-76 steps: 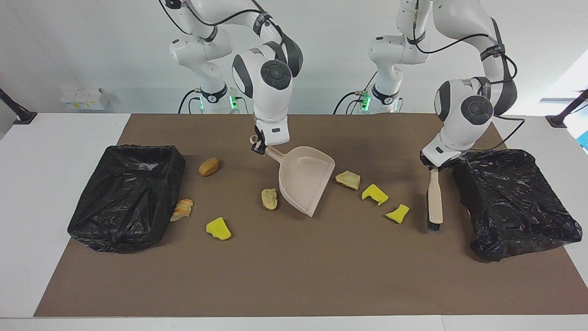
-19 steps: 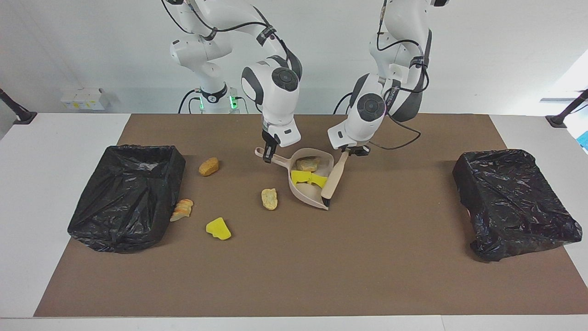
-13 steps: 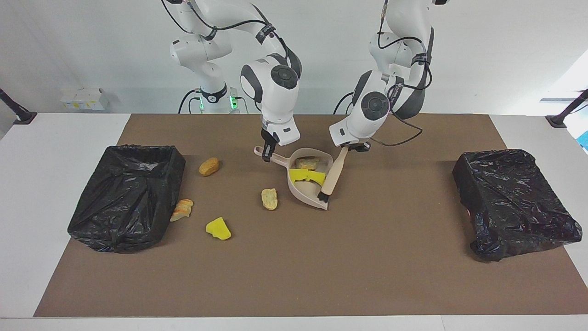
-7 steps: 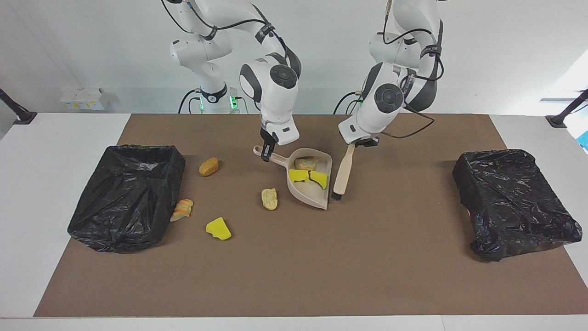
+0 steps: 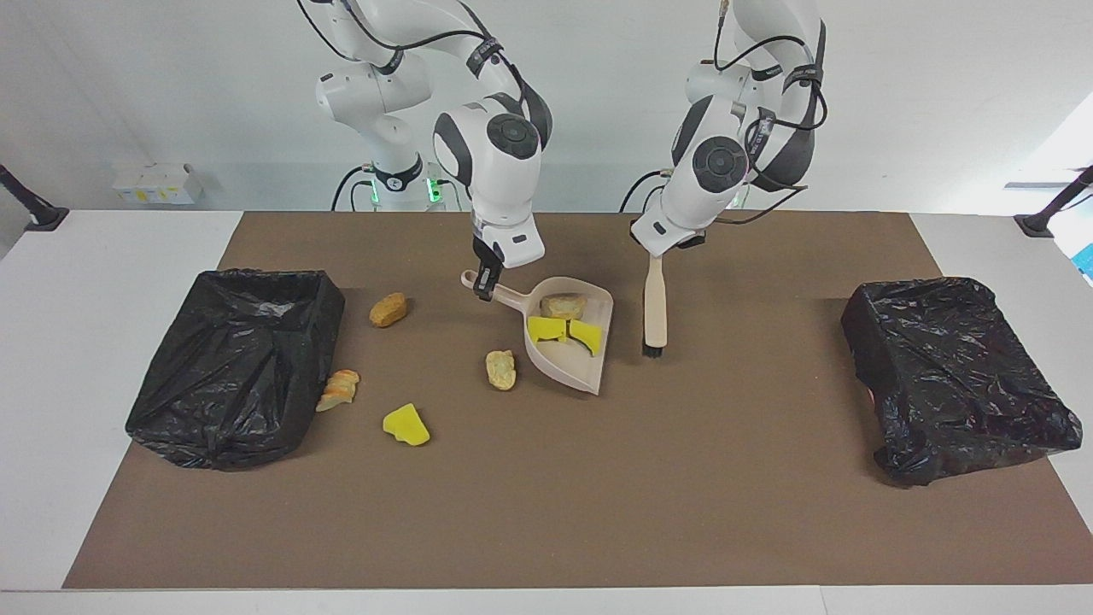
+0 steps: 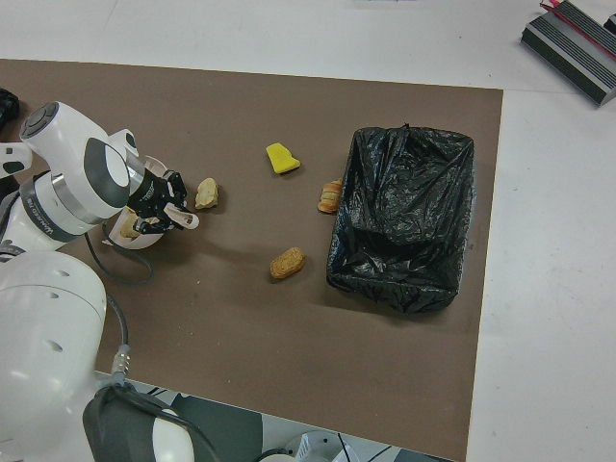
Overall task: Sweep and dump trash in bin
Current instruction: 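Carry the loaded dustpan with the right gripper toward the nearer bin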
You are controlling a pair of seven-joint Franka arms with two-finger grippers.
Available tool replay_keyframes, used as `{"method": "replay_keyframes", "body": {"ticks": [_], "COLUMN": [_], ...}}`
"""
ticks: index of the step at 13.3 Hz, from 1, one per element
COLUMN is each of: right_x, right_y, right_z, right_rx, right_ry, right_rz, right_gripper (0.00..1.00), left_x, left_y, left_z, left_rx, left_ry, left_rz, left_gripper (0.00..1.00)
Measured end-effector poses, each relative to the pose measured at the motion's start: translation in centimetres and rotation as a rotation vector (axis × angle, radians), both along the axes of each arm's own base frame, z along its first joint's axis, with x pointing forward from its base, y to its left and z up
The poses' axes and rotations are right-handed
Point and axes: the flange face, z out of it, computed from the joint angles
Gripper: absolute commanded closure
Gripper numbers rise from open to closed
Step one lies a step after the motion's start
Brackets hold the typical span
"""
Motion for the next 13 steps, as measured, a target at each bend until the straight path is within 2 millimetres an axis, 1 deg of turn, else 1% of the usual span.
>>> {"method": "replay_keyframes", "body": {"ticks": [2, 3, 4, 5, 8, 11, 12, 13], "right_x": [1.0, 1.7, 2.5, 3.3, 5.9, 7.7, 8.1, 8.3], "right_y": [-1.6, -2.8, -4.4, -6.1, -12.5, -19.8, -22.2, -24.7], "right_z": [1.7, 2.5, 3.2, 4.0, 6.5, 7.6, 7.9, 8.1], "right_rx": [0.001, 0.006, 0.02, 0.035, 0.077, 0.099, 0.106, 0.119], "right_ry": [0.014, 0.022, 0.035, 0.046, 0.062, 0.061, 0.059, 0.057], "right_rz": [0.016, 0.028, 0.037, 0.048, 0.093, 0.147, 0.147, 0.135], "right_gripper": [1.0, 1.0, 1.0, 1.0, 1.0, 1.0, 1.0, 1.0], "left_x": [-3.2, -5.2, -7.4, -9.1, -13.7, -18.4, -19.5, -20.0], "left_y": [-2.1, -3.5, -4.8, -5.6, -7.1, -9.5, -10.0, -10.1], "left_z": [-0.7, -1.1, -1.4, -1.5, -1.9, -3.9, -4.6, -5.1], "left_rx": [0.031, 0.043, 0.053, 0.064, 0.072, 0.054, 0.041, 0.028], "left_ry": [-0.016, -0.037, -0.056, -0.07, -0.115, -0.163, -0.156, -0.142], "left_rz": [0.019, 0.027, 0.033, 0.042, 0.068, 0.116, 0.134, 0.153], "left_gripper": [1.0, 1.0, 1.0, 1.0, 1.0, 1.0, 1.0, 1.0]}}
